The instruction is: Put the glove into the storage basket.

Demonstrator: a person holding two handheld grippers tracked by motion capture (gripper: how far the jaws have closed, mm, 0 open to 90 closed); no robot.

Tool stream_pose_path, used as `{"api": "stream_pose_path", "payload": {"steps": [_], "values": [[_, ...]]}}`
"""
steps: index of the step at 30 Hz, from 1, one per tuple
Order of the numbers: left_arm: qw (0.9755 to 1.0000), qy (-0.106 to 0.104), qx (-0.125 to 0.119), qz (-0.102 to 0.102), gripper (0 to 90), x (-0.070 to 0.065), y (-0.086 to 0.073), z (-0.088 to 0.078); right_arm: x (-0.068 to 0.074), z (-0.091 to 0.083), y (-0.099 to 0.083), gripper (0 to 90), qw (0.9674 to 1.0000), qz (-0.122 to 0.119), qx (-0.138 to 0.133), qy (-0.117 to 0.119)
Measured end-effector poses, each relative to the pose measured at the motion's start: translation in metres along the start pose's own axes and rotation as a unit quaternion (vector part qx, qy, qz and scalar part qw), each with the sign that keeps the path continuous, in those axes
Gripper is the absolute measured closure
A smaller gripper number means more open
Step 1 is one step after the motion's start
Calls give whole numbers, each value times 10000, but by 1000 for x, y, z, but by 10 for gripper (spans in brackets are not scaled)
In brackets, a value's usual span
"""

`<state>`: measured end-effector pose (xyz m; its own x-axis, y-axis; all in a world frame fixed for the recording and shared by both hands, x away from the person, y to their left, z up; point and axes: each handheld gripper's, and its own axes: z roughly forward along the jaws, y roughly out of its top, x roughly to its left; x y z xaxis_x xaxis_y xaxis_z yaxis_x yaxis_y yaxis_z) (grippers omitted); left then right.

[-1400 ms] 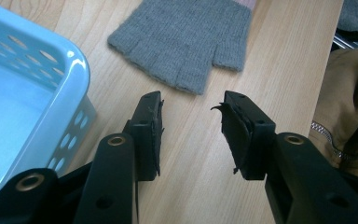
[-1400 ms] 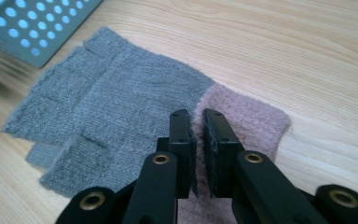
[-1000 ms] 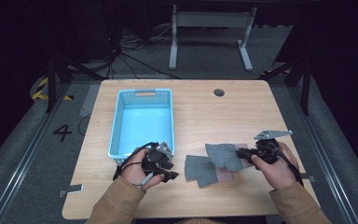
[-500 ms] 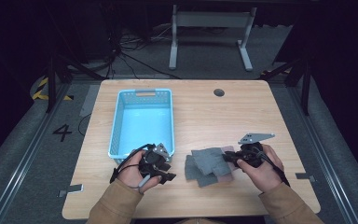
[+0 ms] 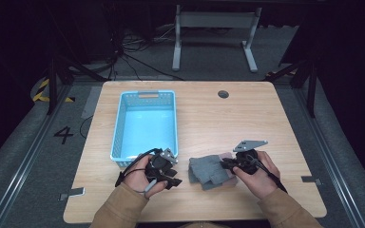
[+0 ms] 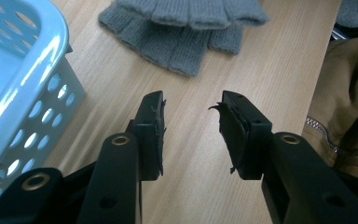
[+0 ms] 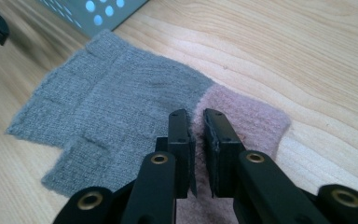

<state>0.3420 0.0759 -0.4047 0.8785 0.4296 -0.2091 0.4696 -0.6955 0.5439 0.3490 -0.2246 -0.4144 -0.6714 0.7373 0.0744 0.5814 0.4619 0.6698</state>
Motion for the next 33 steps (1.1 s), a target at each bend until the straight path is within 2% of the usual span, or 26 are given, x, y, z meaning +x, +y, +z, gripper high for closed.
{"api": "stream_pose_path", "payload": {"steps": [3,6,13,22,31,33], "values": [[10000,-70,10,-13,619,-2,0,4,-1,4,-2,816,10000,-40,48,-43],[9999,-106,86,65,625,-5,2,9,1,8,-4,815,9999,-52,125,-76],[9999,-125,69,72,628,-4,3,7,2,8,-5,784,9997,-168,111,-132],[9997,-213,77,61,642,-7,6,8,-3,-7,-3,777,9997,-186,-86,-119],[9989,-309,190,306,640,-18,14,13,-15,-26,-5,777,9996,-115,-226,-145],[9987,-344,212,304,639,-19,14,15,-18,-28,-6,772,9995,-110,-239,-171]]}}
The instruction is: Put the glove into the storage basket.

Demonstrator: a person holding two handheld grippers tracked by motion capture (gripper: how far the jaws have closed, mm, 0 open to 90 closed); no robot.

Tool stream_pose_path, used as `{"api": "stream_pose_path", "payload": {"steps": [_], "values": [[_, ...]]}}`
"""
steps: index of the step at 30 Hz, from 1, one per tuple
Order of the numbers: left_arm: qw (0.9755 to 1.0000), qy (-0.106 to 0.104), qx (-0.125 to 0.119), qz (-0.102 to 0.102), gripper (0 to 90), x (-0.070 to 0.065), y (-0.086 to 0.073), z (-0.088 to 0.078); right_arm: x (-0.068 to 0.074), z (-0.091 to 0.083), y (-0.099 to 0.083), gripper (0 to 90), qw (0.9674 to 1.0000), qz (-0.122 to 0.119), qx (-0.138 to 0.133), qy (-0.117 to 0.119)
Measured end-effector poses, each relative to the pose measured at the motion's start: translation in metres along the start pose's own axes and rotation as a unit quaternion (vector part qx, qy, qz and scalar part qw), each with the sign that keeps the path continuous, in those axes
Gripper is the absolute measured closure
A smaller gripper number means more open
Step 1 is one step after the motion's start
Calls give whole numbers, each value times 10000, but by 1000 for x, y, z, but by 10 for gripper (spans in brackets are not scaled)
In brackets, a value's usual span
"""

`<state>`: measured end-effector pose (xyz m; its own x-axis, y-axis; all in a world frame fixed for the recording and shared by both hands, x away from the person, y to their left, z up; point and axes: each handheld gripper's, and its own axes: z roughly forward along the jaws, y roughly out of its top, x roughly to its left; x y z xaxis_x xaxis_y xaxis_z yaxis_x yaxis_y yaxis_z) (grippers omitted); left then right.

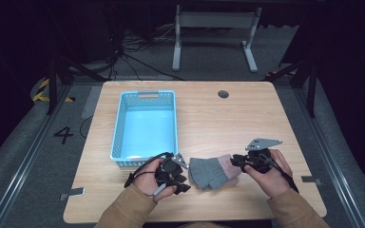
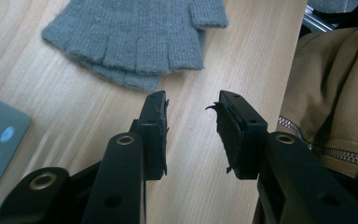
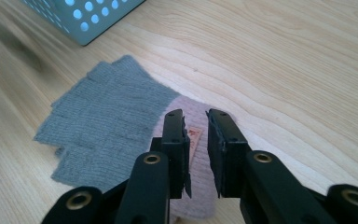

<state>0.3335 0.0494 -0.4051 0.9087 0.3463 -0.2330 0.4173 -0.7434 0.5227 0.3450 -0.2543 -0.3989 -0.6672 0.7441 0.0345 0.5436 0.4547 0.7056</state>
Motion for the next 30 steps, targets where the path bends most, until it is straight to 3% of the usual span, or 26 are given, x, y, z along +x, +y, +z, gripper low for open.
{"api": "stream_pose_path", "payload": {"steps": [6,18,30], "values": [[9999,-10,74,105,637,-2,3,8,-8,-4,-2,755,9999,105,-44,-45],[9998,40,159,99,661,-2,6,23,-14,0,-8,724,9998,126,99,-99],[9987,-224,394,222,697,-5,16,41,-17,-3,-17,700,9993,235,255,-100]]}}
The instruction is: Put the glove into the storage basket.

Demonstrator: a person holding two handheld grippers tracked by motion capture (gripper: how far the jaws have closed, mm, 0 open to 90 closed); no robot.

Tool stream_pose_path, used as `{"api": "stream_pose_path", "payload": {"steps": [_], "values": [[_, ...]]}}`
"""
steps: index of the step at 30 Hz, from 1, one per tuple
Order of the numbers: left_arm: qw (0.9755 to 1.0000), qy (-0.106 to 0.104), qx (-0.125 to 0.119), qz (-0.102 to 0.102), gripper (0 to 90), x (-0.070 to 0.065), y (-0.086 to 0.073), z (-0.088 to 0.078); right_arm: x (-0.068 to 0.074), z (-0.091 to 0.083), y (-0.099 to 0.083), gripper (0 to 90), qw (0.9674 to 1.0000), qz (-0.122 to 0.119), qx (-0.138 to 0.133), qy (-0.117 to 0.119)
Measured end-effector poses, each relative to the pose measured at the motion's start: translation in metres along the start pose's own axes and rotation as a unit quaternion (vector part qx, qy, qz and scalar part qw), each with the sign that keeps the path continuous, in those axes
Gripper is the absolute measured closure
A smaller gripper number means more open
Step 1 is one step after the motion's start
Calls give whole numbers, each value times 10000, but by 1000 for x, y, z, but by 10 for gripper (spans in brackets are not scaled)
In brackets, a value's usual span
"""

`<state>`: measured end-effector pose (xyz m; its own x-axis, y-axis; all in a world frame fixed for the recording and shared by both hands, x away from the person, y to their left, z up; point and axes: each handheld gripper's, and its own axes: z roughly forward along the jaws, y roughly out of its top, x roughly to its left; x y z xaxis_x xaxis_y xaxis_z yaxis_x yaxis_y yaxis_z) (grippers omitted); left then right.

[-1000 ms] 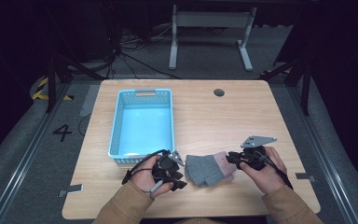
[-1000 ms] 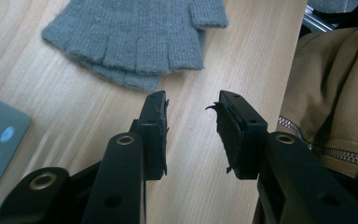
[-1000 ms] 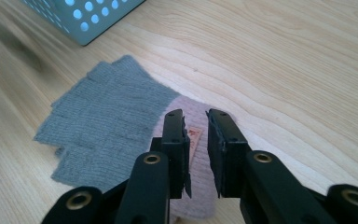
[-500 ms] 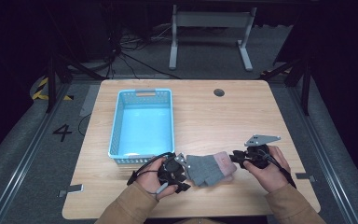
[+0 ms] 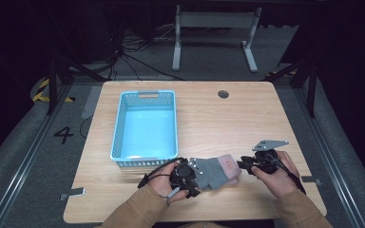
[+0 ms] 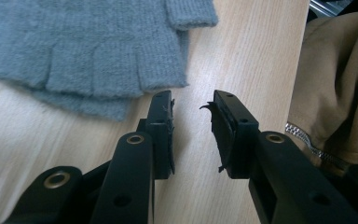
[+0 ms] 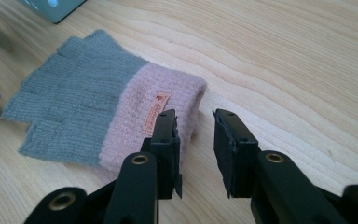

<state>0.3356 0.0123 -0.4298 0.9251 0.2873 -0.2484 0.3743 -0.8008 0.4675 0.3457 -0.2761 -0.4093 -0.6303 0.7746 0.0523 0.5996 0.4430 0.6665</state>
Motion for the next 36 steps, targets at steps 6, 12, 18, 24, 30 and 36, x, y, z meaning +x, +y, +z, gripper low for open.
{"api": "stream_pose_path", "payload": {"steps": [6,12,18,24,30,36], "values": [[9999,-18,105,-87,709,2,1,4,0,0,-2,691,10000,-10,46,23],[9998,-22,141,-103,704,3,2,7,0,3,-3,691,9999,-6,133,56],[9997,56,187,-178,704,3,4,12,-1,5,-4,670,9998,58,185,69],[9995,90,171,-241,710,4,4,14,2,9,-4,673,9993,79,250,254],[9997,124,115,-185,704,1,6,14,3,13,-5,698,9988,76,340,350],[9995,188,-58,-249,703,1,4,9,3,12,-5,702,9988,82,334,358]]}}
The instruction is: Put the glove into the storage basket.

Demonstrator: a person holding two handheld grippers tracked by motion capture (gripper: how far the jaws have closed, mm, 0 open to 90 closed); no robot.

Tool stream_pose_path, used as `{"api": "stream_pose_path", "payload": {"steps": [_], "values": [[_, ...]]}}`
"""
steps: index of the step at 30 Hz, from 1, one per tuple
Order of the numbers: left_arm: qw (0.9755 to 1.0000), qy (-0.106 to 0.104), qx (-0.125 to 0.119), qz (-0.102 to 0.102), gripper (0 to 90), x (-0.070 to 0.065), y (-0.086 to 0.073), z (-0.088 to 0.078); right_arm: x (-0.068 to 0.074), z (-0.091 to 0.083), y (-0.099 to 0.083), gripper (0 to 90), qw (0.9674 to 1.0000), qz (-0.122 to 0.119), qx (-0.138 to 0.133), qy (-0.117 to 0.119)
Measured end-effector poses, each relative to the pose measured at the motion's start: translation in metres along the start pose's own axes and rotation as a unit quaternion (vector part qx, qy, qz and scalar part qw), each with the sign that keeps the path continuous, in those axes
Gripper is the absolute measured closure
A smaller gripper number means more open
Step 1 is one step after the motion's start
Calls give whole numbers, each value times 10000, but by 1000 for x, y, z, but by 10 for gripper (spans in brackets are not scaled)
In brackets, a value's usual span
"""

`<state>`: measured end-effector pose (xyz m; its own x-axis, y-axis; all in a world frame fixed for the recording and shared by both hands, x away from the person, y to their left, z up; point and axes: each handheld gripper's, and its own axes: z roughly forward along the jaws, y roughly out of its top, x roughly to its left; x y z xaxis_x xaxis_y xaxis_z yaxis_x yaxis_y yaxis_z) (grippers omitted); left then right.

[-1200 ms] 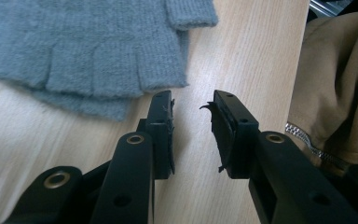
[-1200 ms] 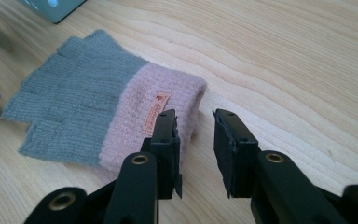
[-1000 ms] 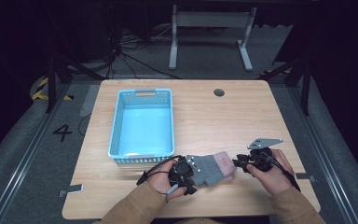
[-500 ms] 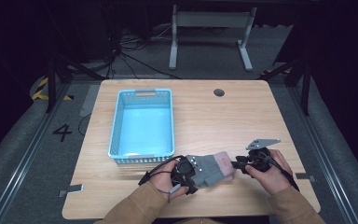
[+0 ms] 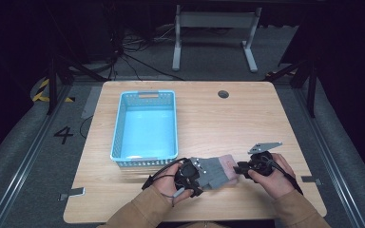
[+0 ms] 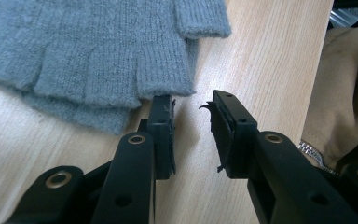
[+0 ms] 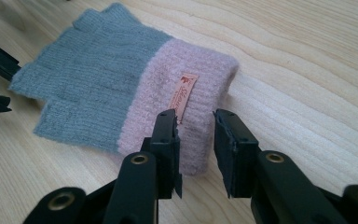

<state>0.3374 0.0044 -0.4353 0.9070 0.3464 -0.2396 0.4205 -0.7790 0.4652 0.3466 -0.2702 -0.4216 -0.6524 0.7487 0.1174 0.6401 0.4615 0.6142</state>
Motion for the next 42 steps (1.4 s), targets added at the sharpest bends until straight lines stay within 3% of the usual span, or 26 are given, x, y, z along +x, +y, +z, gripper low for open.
{"api": "stream_pose_path", "payload": {"steps": [6,15,18,23,26,32,37,42], "values": [[9999,13,-28,-100,704,2,-2,-6,0,-1,0,702,10000,-10,-9,-16],[9996,118,-46,-266,670,2,1,1,0,2,0,697,10000,-12,38,16],[9993,112,-97,-330,627,2,0,-2,0,2,0,694,10000,-41,43,20],[9977,182,-343,-558,640,2,-3,-13,0,1,0,684,10000,-31,11,23],[9970,392,-370,-556,640,2,-2,-12,0,1,0,684,10000,-43,25,13],[9978,460,-223,-419,602,3,2,-2,0,2,1,677,10000,-48,22,20],[9978,450,-145,-466,667,4,4,4,0,4,0,675,10000,-25,49,30],[9980,507,36,-365,740,4,6,10,1,8,0,691,9999,-16,96,93]]}}
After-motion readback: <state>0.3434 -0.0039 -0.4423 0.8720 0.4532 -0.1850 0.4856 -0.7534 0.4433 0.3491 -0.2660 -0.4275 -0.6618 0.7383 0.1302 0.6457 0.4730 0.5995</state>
